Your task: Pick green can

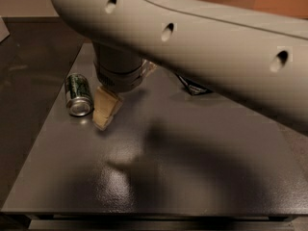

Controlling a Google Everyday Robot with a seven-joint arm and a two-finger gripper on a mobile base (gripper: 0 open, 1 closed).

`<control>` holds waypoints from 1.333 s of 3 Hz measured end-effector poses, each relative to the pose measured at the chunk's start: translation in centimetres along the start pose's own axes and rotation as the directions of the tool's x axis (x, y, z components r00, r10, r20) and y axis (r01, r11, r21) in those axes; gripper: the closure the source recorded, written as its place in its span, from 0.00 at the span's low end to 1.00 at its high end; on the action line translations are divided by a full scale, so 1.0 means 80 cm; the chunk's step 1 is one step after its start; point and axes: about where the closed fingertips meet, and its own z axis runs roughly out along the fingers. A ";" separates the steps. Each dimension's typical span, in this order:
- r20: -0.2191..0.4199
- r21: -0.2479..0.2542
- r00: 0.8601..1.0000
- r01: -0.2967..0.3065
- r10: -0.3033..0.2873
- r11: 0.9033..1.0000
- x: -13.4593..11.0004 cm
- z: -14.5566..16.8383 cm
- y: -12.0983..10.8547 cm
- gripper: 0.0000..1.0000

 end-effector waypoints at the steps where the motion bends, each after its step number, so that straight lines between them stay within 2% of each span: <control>1: -0.011 -0.014 0.998 -0.069 0.069 0.998 -0.024 0.019 0.001 0.00; 2: -0.036 -0.036 0.985 -0.167 0.166 0.985 -0.063 0.046 0.008 0.00; 3: -0.036 -0.036 0.985 -0.167 0.166 0.985 -0.063 0.046 0.008 0.00; 4: -0.039 -0.035 0.980 -0.196 0.195 0.980 -0.062 0.047 0.008 0.00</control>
Offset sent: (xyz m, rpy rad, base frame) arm 0.0472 0.0491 -0.0306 0.0613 0.0869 -0.1889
